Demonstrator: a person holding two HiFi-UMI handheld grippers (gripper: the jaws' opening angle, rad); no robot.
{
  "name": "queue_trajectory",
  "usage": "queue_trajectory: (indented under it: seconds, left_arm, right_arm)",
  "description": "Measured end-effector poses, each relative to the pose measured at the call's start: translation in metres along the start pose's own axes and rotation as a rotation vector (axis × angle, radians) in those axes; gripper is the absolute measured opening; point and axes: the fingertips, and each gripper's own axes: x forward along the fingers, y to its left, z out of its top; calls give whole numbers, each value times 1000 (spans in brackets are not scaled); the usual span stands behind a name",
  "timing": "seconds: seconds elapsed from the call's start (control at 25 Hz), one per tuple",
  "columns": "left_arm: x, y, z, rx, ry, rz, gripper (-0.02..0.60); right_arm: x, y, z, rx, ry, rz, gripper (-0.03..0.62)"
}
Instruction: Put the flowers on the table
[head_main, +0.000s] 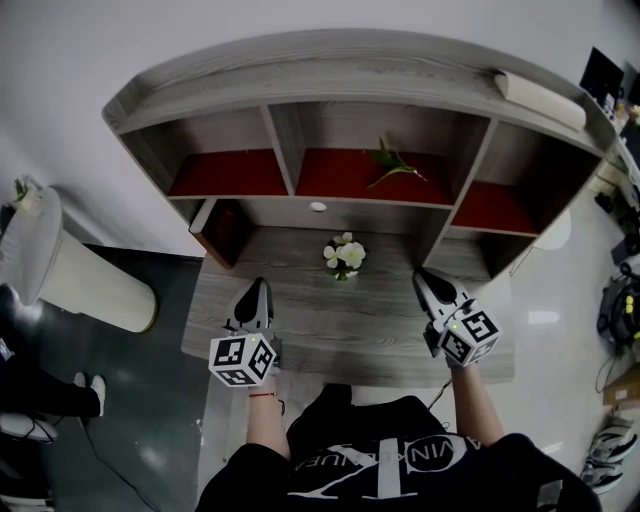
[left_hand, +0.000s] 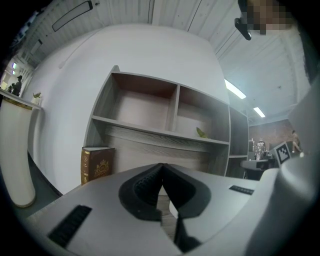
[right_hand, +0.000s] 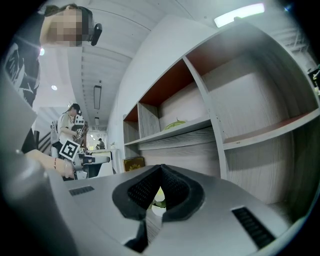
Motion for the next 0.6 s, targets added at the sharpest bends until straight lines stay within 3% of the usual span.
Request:
queue_trajectory:
  seconds: [0.6]
  left_arm:
    - [-8, 3, -6, -23, 9, 10, 3]
  right_arm:
    - [-4, 0, -2, 74, -23, -5, 9]
